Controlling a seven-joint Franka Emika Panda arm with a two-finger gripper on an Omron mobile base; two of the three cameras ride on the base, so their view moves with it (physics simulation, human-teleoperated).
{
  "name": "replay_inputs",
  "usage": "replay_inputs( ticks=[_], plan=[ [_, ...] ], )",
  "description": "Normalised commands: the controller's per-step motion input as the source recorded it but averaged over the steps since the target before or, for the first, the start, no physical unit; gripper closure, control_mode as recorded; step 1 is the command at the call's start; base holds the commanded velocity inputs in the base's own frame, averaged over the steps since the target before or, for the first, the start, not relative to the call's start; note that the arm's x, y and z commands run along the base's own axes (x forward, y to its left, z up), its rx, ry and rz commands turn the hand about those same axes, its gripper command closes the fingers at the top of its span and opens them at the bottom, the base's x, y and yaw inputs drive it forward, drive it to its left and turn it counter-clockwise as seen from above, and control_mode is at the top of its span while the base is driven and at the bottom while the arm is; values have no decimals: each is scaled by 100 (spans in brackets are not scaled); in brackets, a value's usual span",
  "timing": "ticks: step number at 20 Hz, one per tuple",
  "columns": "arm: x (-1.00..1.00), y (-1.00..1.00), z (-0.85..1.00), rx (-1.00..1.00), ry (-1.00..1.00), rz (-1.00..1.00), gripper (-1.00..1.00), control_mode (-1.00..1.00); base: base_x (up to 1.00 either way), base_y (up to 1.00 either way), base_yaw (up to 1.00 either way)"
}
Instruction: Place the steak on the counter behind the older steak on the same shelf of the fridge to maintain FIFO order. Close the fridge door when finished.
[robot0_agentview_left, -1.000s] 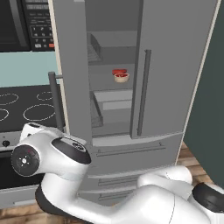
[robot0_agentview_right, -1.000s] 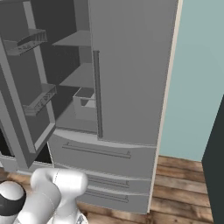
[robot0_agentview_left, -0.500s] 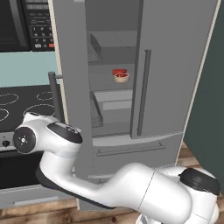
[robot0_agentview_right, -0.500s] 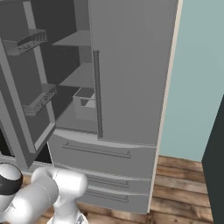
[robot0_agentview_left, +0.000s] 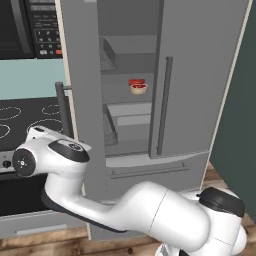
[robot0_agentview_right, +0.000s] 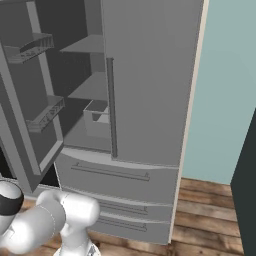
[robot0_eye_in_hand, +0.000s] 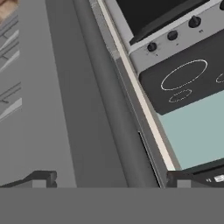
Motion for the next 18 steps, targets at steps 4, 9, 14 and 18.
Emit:
replay_inputs(
  ticks=[4, 9, 14, 18],
  plan=[
    [6, 0, -3, 0, -9, -5, -100, -100, 0, 0, 0],
    [17, 9, -3, 0, -6, -1, -100, -100, 0, 0, 0],
    [24, 19, -1, 0, 0, -1, -100, -100, 0, 0, 0],
    [31, 28, -3, 0, 0, -2, -100, -100, 0, 0, 0]
  ],
)
